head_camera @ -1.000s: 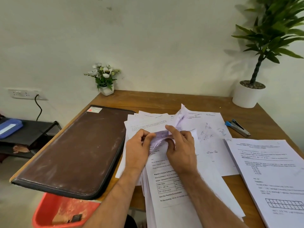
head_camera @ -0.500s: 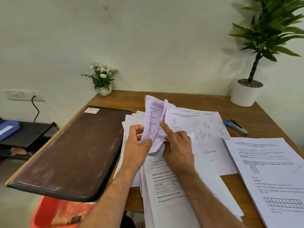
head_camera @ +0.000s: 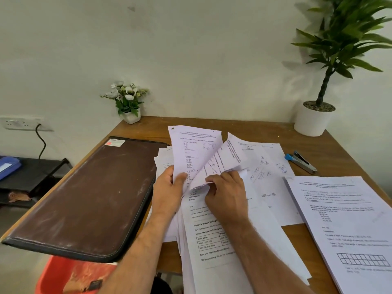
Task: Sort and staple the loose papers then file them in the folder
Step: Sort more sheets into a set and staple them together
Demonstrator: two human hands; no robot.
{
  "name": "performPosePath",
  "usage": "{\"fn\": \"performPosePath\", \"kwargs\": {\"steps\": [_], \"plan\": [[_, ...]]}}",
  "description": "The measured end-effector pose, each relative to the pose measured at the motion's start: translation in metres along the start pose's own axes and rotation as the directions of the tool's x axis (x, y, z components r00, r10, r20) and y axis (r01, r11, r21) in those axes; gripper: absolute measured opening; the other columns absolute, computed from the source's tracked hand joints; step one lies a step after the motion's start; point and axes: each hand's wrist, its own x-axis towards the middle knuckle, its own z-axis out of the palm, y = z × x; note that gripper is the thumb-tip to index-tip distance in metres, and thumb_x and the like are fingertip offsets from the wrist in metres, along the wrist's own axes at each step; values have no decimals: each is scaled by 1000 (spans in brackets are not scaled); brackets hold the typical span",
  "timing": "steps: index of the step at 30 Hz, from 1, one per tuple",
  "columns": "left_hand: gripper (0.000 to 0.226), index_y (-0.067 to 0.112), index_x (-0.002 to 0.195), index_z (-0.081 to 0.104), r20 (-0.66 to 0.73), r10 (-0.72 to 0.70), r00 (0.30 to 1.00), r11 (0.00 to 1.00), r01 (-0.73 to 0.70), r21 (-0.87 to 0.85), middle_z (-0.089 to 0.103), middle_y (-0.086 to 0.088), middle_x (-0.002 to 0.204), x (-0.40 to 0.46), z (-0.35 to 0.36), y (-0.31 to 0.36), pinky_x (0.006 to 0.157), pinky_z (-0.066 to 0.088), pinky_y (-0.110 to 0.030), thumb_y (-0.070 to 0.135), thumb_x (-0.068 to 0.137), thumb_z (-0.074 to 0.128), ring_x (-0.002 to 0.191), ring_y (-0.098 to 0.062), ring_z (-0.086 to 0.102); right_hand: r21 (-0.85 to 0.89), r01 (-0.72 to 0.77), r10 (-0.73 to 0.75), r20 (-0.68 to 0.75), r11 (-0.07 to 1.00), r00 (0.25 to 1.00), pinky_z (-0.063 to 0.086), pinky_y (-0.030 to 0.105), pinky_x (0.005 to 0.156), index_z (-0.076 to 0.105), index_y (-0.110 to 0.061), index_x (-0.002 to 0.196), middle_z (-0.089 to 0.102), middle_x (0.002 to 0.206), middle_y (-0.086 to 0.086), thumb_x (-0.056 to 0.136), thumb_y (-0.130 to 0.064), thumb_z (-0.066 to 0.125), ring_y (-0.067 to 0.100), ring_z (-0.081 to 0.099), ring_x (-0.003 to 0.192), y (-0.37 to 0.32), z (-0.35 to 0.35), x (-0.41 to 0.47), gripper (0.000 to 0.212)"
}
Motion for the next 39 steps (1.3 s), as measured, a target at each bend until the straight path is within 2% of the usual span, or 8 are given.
{"fn": "performPosePath", "kwargs": {"steps": [3, 7, 10, 15, 18, 21, 30, 39], "plan": [[20, 29, 115, 69, 32, 27, 999, 999, -28, 34, 74, 15, 107, -2, 2, 1, 87, 60, -42, 20, 103, 56, 99, -9, 70, 17, 20, -20, 10, 1000, 1000, 55, 46, 77, 76, -17, 100, 73, 82, 0, 75, -11, 59, 29, 62, 89, 0, -4, 1, 31], [34, 47, 108, 69, 197, 121, 973, 991, -131, 39, 70, 27, 106, -11, 5, 14, 79, 52, -9, 15, 103, 57, 102, 6, 65, 54, 84, -86, 34, 995, 996, 49, 39, 83, 45, -31, 144, 71, 95, -2, 93, -24, 46, 20, 56, 91, -1, -12, 0, 52], [25, 45, 109, 75, 283, 214, 935, 968, -242, 68, 68, 25, 116, -12, 7, 13, 90, 53, -18, 28, 101, 59, 114, 4, 59, 31, 226, -227, 36, 974, 973, 47, 38, 88, 36, -32, 151, 69, 110, -1, 104, -42, 27, 18, 58, 99, -2, -15, 0, 49], [31, 43, 97, 79, 134, 162, 978, 987, -158, -40, 70, 19, 112, -13, 8, 5, 99, 49, -30, 47, 90, 49, 116, -5, 58, 7, 108, -109, 68, 994, 992, 49, 39, 79, 70, -22, 110, 71, 93, -1, 85, -23, 47, 26, 63, 92, 1, -7, 0, 33], [26, 32, 99, 75, -145, 73, 987, 997, -70, 24, 74, 10, 109, -8, 9, 7, 69, 49, -10, 27, 102, 50, 99, -5, 65, -2, 43, -43, 78, 999, 996, 50, 39, 76, 73, -18, 94, 70, 83, -1, 80, -22, 44, 26, 63, 86, 1, -7, 1, 32], [28, 21, 114, 69, -302, 36, 953, 973, 36, 229, 67, 1, 122, -3, 9, 1, 75, 44, -11, 5, 98, 53, 112, -12, 60, -16, 45, -44, 44, 999, 998, 50, 40, 74, 74, -17, 90, 70, 80, 0, 81, -24, 40, 27, 62, 85, 0, -11, 0, 35], [45, 20, 125, 60, -391, -83, 916, 984, 138, 114, 52, -4, 131, 9, 6, 10, 88, 46, -28, 12, 85, 80, 117, -23, 55, 127, -19, 32, -101, 992, 994, 50, 42, 73, 70, -14, 86, 65, 76, 0, 75, -17, 37, 28, 57, 82, 1, -11, 4, 35], [57, 21, 138, 49, -322, -50, 945, 911, 176, 373, 48, -8, 141, -4, 24, 19, 89, 34, -28, 9, 88, 74, 130, -28, 39, 182, -6, 41, -186, 983, 982, 44, 39, 73, 66, -12, 86, 64, 80, 0, 74, -14, 40, 26, 52, 84, 5, -13, 1, 29]]}}
